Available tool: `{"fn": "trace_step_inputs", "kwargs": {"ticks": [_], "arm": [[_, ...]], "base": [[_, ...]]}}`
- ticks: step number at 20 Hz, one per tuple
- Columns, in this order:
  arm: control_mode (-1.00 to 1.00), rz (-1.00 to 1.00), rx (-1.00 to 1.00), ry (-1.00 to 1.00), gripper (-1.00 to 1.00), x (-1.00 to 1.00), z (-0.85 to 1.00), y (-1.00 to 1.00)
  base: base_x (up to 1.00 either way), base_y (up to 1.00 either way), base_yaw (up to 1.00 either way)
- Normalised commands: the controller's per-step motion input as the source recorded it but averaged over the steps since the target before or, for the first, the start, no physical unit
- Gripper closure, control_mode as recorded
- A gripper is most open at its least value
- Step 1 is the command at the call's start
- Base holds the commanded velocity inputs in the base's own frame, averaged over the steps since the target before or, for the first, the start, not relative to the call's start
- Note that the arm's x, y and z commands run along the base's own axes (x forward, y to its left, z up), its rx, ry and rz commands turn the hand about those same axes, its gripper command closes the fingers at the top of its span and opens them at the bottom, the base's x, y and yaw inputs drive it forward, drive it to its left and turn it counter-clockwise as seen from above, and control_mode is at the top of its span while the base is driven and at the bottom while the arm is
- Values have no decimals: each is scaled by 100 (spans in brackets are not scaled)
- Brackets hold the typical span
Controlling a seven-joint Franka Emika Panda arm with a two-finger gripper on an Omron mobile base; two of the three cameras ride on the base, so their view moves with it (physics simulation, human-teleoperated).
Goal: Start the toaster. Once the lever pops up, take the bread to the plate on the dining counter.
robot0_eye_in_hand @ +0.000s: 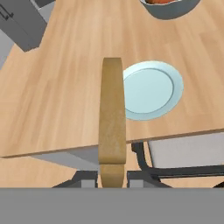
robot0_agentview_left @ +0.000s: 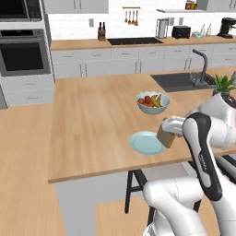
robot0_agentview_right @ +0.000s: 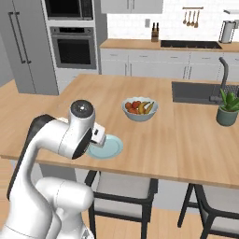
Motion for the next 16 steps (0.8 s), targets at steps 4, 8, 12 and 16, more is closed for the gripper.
{"fn": "trace_step_inputs", "kwargs": {"ticks": [4,8,12,16], "arm": [[-100,0,11,2,100,37,-30,-3],[-100,0,8,4,100,34,-19,0],[-100,0,3,5,100,38,-3,0],[-100,0,1,7,100,45,-5,0]], "base": [[0,0,0],[0,0,0],[0,0,0],[0,0,0]]}}
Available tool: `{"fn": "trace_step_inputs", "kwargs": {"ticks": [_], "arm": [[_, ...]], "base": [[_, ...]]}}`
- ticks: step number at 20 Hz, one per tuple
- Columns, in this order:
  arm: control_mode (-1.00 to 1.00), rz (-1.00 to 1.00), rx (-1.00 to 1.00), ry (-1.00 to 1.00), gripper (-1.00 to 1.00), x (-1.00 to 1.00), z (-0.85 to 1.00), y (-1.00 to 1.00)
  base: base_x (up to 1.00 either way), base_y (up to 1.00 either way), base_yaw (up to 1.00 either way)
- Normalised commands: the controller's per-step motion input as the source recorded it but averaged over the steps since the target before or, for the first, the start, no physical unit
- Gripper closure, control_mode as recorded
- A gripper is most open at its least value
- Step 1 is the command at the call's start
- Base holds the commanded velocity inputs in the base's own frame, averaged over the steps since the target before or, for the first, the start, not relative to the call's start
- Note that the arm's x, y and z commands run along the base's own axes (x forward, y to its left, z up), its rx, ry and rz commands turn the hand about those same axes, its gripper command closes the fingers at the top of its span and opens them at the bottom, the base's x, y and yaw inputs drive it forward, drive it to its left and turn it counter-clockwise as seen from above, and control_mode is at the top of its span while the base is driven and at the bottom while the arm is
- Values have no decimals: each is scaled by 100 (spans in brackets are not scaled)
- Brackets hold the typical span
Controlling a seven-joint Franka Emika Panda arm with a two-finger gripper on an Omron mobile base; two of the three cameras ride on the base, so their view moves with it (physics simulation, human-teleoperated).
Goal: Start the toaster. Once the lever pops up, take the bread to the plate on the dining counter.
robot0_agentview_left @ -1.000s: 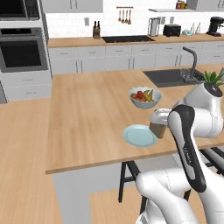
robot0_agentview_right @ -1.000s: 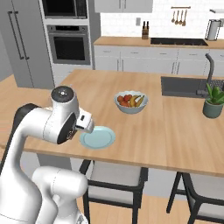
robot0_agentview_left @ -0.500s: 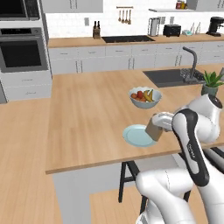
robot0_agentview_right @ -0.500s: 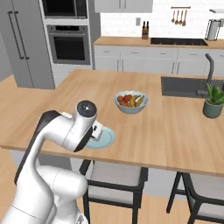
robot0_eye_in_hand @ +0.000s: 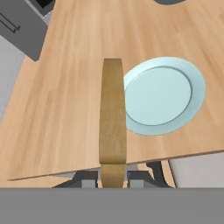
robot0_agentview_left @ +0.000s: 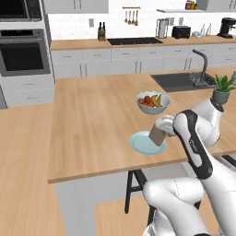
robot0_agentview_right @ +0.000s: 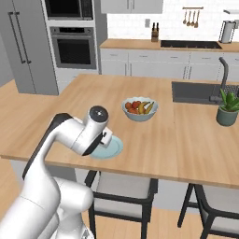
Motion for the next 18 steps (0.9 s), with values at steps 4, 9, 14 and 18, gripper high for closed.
{"fn": "trace_step_inputs", "kwargs": {"ticks": [4,9,14,18], "arm": [[-100,0,1,6,100,39,-19,0],[-100,0,3,7,100,28,-32,0],[-100,0,4,8,100,20,-31,0],[-100,0,3,9,100,20,-27,0]], "base": [[0,0,0],[0,0,0],[0,0,0],[0,0,0]]}}
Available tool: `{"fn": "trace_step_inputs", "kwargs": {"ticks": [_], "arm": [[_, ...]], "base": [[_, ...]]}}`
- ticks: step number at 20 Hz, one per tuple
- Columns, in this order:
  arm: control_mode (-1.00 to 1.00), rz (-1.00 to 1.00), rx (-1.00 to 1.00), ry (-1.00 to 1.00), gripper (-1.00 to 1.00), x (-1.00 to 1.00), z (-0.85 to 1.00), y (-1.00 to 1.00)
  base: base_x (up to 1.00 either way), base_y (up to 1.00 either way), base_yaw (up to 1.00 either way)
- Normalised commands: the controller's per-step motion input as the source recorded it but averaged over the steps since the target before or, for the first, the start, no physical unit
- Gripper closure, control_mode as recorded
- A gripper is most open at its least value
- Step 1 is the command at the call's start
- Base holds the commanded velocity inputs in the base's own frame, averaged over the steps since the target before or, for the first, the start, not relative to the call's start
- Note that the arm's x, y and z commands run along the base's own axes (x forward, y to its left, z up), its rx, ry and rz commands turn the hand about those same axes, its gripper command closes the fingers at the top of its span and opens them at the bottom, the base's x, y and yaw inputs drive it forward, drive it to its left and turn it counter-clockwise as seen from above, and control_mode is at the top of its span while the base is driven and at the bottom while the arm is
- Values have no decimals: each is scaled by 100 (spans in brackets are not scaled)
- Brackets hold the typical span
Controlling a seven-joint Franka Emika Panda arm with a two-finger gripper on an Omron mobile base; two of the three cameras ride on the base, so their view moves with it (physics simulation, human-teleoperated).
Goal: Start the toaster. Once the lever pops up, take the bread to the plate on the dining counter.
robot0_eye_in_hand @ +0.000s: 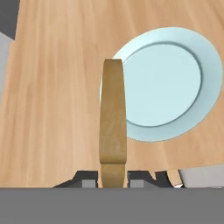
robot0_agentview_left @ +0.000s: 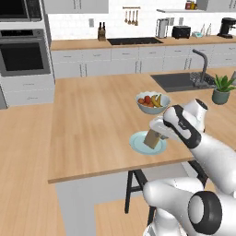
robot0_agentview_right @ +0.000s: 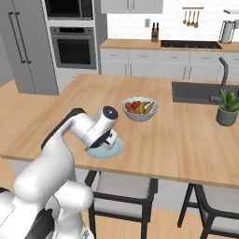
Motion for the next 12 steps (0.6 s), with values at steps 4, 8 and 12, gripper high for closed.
{"fn": "trace_step_inputs", "kwargs": {"ticks": [4,8,12], "arm": [[-100,0,1,6,100,28,-26,0],[-100,0,2,0,100,39,-21,0],[-100,0,3,0,100,35,-12,0]], "base": [[0,0,0],[0,0,0],[0,0,0]]}}
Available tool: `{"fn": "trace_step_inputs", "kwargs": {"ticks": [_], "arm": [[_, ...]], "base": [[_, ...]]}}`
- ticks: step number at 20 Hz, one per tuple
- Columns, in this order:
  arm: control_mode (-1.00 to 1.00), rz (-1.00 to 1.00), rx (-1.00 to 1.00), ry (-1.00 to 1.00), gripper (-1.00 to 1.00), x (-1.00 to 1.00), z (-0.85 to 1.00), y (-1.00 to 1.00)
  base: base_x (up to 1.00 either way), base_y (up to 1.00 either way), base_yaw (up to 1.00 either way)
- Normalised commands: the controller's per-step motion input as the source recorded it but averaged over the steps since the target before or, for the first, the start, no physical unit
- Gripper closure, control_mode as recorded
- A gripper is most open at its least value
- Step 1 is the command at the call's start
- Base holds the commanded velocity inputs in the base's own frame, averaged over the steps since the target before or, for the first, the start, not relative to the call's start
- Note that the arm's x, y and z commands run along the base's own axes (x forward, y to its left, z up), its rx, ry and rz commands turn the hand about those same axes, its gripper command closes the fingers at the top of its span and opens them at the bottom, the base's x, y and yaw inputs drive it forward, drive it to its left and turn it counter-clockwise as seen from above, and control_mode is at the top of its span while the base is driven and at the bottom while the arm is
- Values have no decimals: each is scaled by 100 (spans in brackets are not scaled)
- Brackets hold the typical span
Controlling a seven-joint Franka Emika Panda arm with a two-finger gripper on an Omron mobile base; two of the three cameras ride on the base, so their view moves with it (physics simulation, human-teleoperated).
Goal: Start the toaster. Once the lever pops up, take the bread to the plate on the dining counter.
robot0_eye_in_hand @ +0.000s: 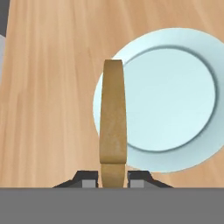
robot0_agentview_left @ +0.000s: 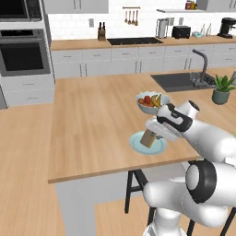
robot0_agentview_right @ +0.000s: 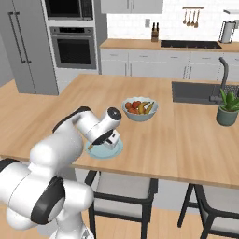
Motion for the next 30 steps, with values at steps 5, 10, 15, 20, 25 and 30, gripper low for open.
{"fn": "trace_step_inputs", "kwargs": {"ticks": [5,10,15,20,25,30], "arm": [[-100,0,1,0,100,35,-16,0],[-100,0,1,0,100,25,-18,0],[-100,0,1,0,100,23,-31,0],[-100,0,1,2,100,12,-33,0],[-100,0,0,5,100,0,-8,0],[-100,0,0,0,-100,-7,-5,0]], "base": [[0,0,0],[0,0,0],[0,0,0],[0,0,0],[0,0,0],[0,0,0]]}}
